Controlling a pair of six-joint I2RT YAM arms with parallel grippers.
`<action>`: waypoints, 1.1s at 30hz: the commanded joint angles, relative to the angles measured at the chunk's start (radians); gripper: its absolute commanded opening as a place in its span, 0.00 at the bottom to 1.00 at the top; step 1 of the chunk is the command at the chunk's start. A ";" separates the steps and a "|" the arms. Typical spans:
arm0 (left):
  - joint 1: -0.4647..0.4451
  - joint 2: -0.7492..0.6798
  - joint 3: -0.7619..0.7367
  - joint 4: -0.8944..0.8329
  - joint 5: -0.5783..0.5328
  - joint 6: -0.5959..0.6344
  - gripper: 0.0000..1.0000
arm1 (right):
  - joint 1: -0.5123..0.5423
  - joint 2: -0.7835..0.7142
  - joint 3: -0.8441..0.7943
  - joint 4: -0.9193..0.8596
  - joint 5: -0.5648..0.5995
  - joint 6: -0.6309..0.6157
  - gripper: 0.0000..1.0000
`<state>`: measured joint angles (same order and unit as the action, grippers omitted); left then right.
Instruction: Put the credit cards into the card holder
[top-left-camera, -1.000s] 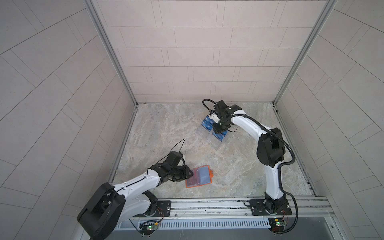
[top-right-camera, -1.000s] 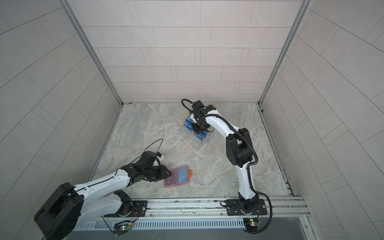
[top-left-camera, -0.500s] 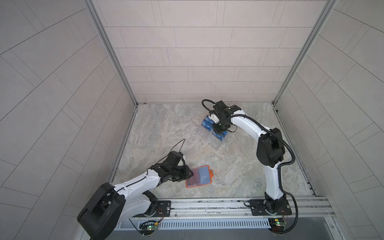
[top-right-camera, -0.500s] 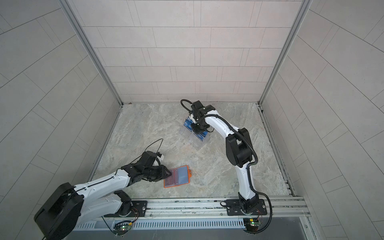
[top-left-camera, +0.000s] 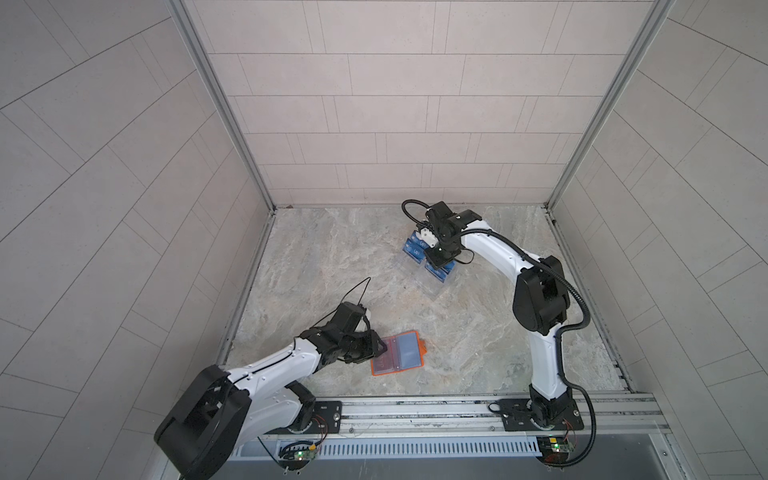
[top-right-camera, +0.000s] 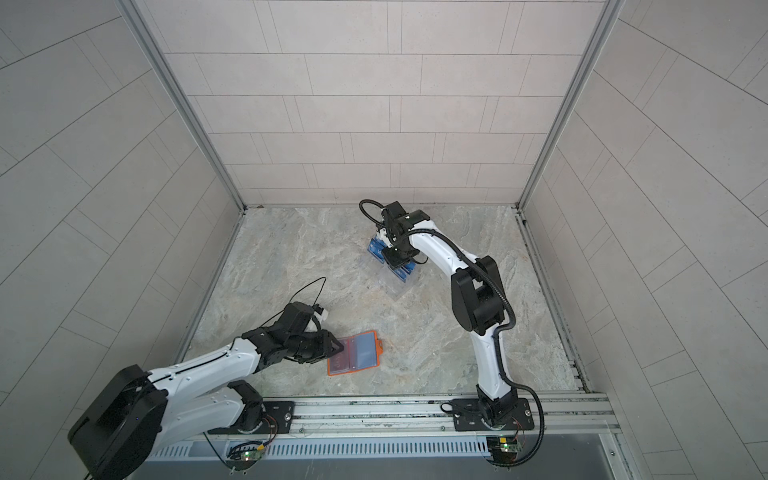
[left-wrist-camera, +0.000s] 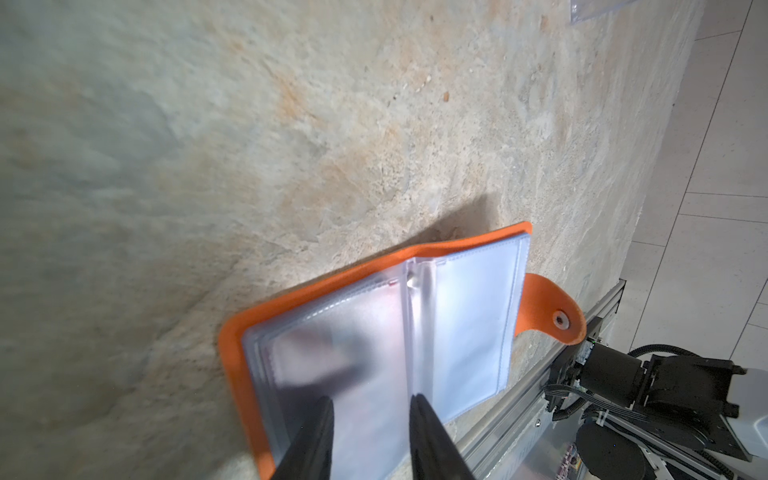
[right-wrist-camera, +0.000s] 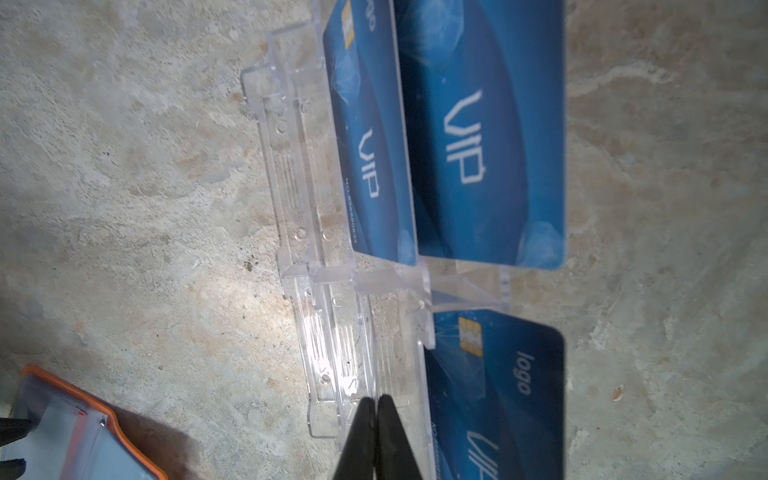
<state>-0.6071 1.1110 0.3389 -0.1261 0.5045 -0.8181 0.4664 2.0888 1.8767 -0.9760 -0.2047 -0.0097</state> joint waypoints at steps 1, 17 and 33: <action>0.003 0.006 0.008 -0.072 -0.031 0.015 0.36 | -0.001 0.009 0.038 -0.033 -0.007 -0.044 0.04; 0.002 0.014 0.010 -0.077 -0.037 0.020 0.36 | -0.040 -0.110 0.030 -0.008 -0.182 0.053 0.00; 0.003 0.011 0.009 -0.081 -0.031 0.024 0.36 | 0.062 -0.433 -0.601 0.383 -0.616 0.457 0.00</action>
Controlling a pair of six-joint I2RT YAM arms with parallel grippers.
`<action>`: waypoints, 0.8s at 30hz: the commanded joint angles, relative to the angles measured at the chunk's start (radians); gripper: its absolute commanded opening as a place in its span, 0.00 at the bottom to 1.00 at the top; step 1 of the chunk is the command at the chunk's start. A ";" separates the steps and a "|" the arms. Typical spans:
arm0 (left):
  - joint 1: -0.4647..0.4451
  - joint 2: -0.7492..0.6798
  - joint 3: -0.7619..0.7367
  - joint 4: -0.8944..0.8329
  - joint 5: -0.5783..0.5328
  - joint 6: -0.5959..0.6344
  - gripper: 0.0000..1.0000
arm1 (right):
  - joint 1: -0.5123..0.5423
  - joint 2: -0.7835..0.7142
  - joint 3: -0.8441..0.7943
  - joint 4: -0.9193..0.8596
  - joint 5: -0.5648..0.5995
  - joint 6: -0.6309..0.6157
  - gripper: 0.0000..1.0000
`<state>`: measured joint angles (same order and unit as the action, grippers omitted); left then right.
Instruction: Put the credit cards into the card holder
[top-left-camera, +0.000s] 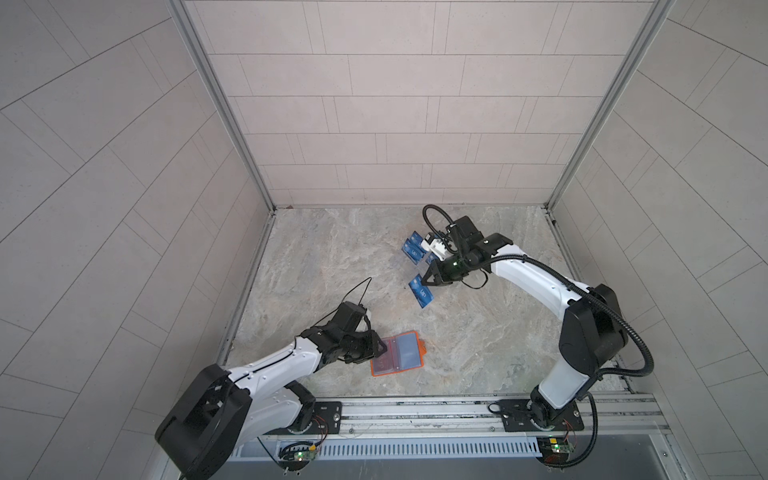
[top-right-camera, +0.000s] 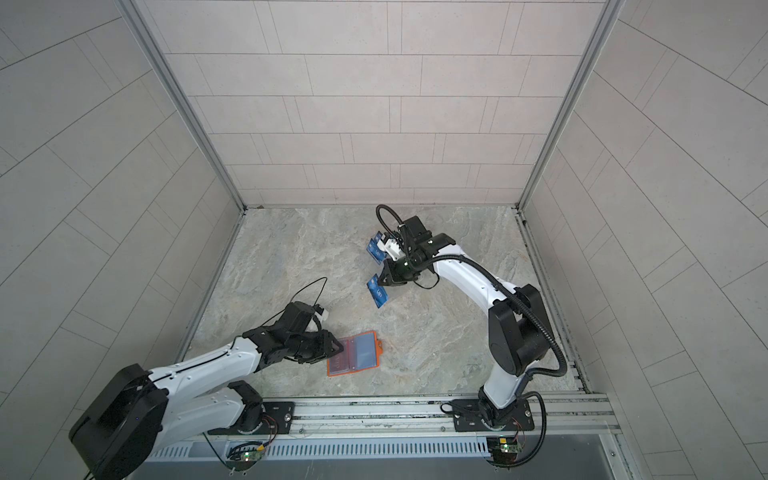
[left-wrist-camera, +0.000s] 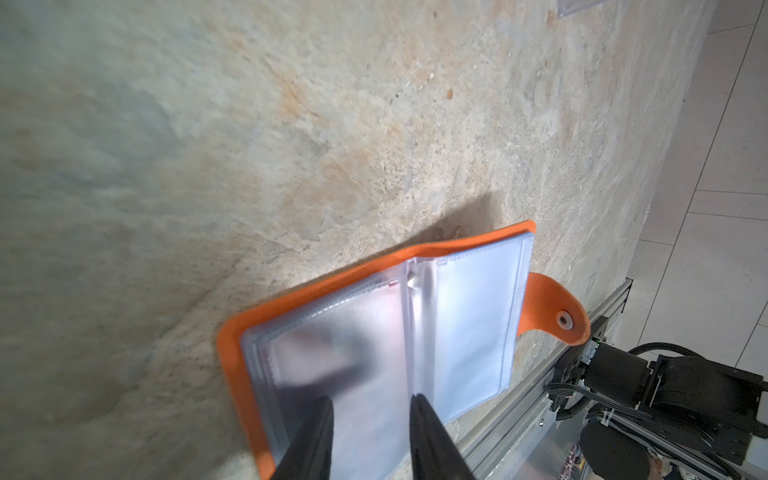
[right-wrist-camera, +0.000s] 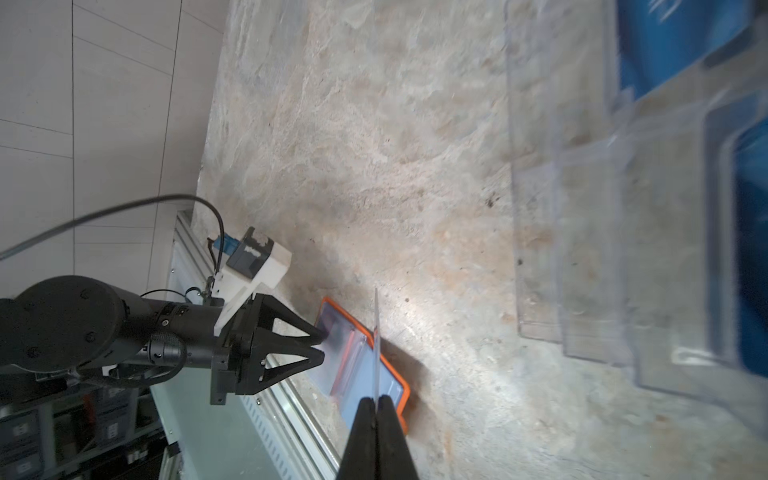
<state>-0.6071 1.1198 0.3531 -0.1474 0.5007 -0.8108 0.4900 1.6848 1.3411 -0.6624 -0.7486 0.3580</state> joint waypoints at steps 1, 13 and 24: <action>0.002 0.004 -0.004 -0.060 -0.027 0.016 0.36 | 0.061 -0.035 -0.098 0.086 -0.072 0.106 0.00; 0.002 -0.003 -0.005 -0.064 -0.027 0.016 0.36 | 0.259 -0.005 -0.356 0.486 -0.077 0.409 0.00; 0.003 0.005 -0.011 -0.055 -0.028 0.018 0.35 | 0.260 0.015 -0.420 0.492 -0.069 0.390 0.00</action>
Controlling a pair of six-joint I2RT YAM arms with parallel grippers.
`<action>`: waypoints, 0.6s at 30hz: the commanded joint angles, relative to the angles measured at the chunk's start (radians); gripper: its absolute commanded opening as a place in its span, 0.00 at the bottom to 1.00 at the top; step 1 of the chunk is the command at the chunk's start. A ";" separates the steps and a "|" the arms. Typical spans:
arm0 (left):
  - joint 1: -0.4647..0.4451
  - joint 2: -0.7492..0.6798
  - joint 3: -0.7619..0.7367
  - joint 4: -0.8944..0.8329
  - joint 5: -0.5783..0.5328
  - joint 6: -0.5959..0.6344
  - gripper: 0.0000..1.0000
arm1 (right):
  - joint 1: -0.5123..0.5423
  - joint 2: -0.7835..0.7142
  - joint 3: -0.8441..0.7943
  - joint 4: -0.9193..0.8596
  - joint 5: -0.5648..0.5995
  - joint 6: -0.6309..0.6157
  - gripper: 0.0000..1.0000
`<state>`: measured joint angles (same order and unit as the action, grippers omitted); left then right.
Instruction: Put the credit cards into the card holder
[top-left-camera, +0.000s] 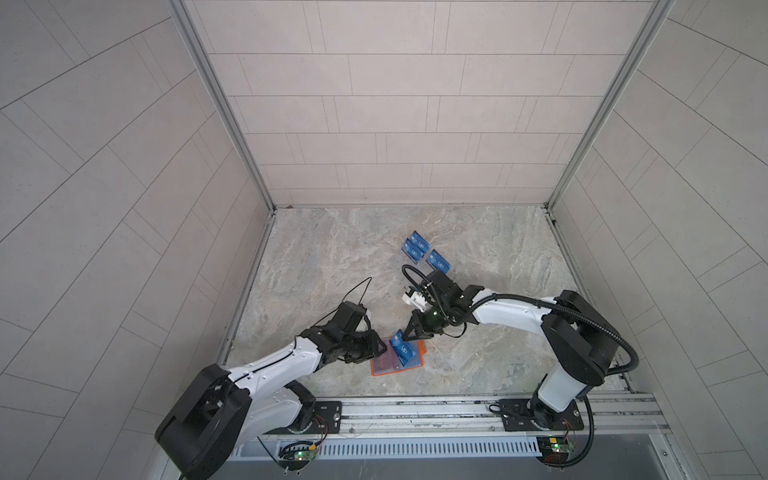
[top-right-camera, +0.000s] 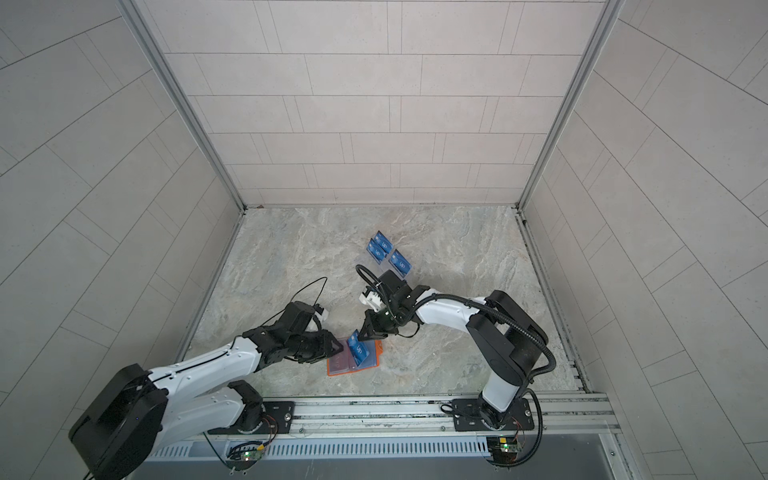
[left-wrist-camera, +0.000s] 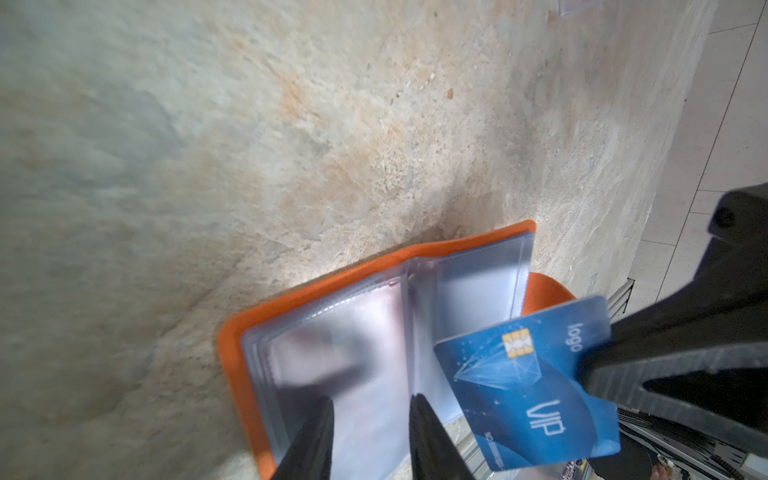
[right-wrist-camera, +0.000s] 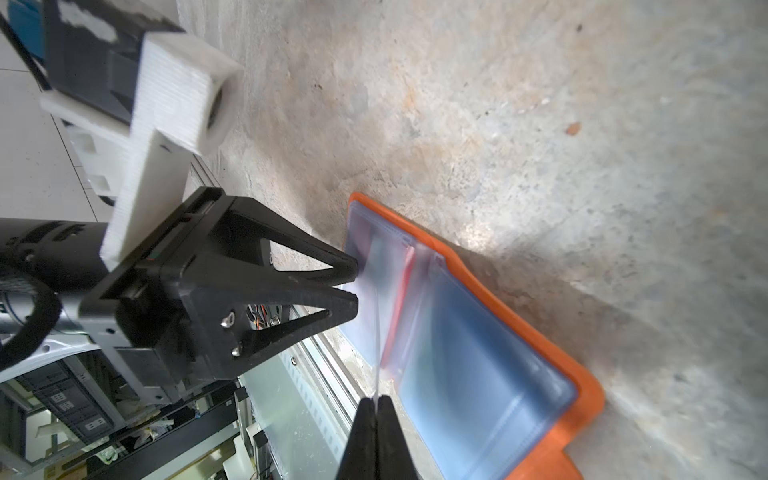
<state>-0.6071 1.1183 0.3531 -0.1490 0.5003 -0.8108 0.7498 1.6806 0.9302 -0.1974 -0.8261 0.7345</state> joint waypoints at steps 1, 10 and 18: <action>0.003 0.007 -0.011 -0.054 -0.028 0.018 0.35 | 0.001 0.022 -0.011 0.032 0.008 0.014 0.00; 0.003 0.009 -0.013 -0.052 -0.027 0.017 0.35 | 0.010 0.030 -0.035 0.047 0.017 0.018 0.00; 0.002 0.008 -0.016 -0.053 -0.026 0.016 0.35 | 0.010 0.027 -0.044 0.065 0.012 0.025 0.00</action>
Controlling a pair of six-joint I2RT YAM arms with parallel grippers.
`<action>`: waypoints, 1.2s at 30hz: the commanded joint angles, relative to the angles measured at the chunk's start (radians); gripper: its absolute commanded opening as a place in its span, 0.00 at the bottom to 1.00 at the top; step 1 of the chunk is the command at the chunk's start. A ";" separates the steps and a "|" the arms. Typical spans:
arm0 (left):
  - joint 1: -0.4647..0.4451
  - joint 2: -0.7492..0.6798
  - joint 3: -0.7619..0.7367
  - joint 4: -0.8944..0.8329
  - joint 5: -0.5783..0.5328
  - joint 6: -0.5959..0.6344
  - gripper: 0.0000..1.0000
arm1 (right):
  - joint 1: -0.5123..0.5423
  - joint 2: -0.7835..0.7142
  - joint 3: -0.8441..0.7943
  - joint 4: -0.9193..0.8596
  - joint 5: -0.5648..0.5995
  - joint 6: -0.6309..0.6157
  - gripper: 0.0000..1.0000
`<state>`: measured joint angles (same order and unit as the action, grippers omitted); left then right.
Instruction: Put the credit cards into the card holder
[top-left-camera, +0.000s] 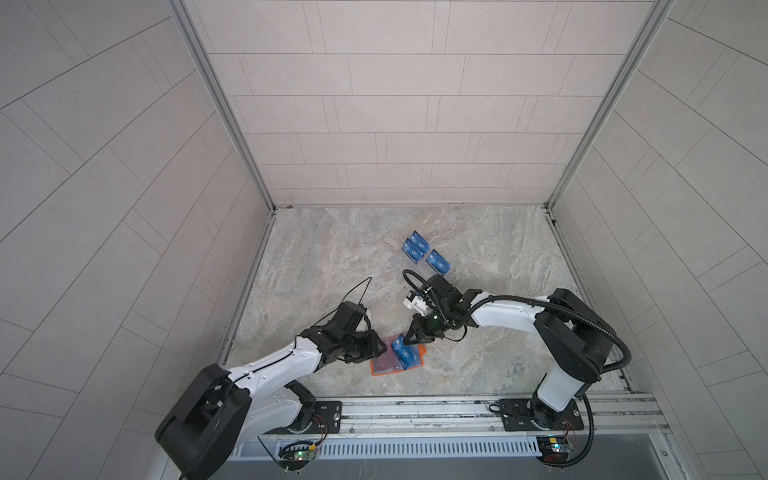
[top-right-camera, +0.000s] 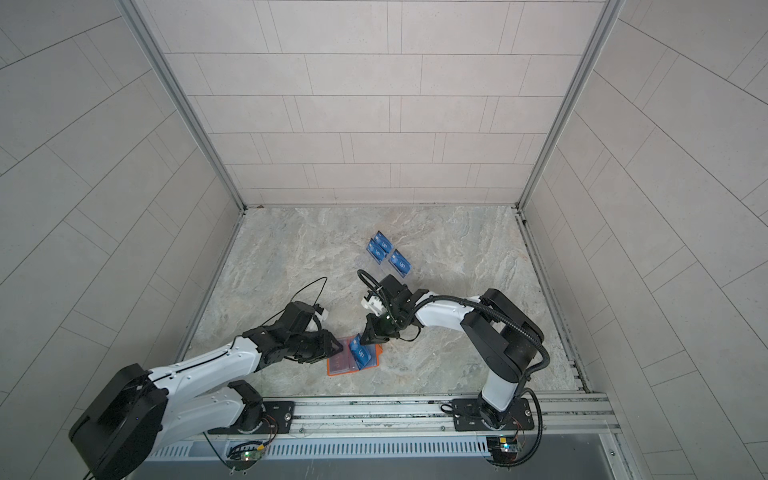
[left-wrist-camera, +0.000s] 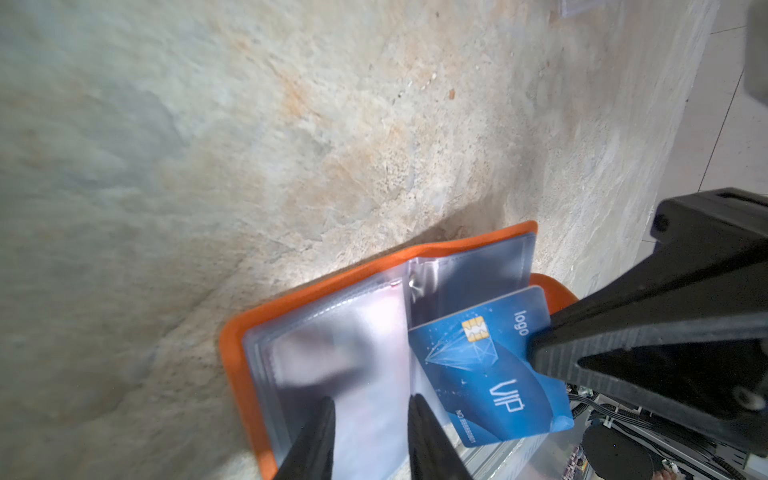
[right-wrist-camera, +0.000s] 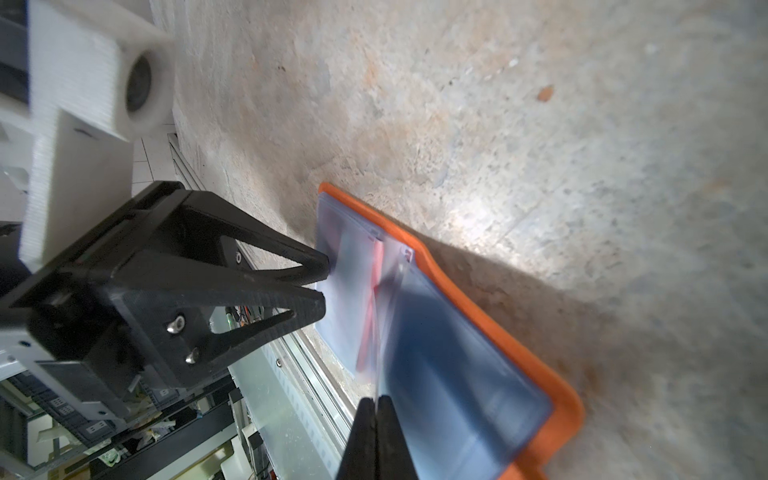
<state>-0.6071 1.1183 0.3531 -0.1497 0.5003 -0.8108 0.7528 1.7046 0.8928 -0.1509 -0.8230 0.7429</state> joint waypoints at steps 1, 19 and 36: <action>0.003 0.008 -0.016 -0.053 -0.026 0.016 0.35 | 0.007 0.001 -0.006 0.021 0.009 0.018 0.00; 0.003 0.007 -0.018 -0.048 -0.023 0.015 0.35 | 0.011 0.031 -0.013 0.041 -0.004 0.013 0.00; 0.003 0.011 -0.022 -0.048 -0.018 0.018 0.35 | 0.016 0.053 -0.065 0.192 0.037 0.069 0.00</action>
<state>-0.6071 1.1183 0.3527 -0.1501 0.5011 -0.8108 0.7628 1.7378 0.8425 0.0025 -0.8223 0.7906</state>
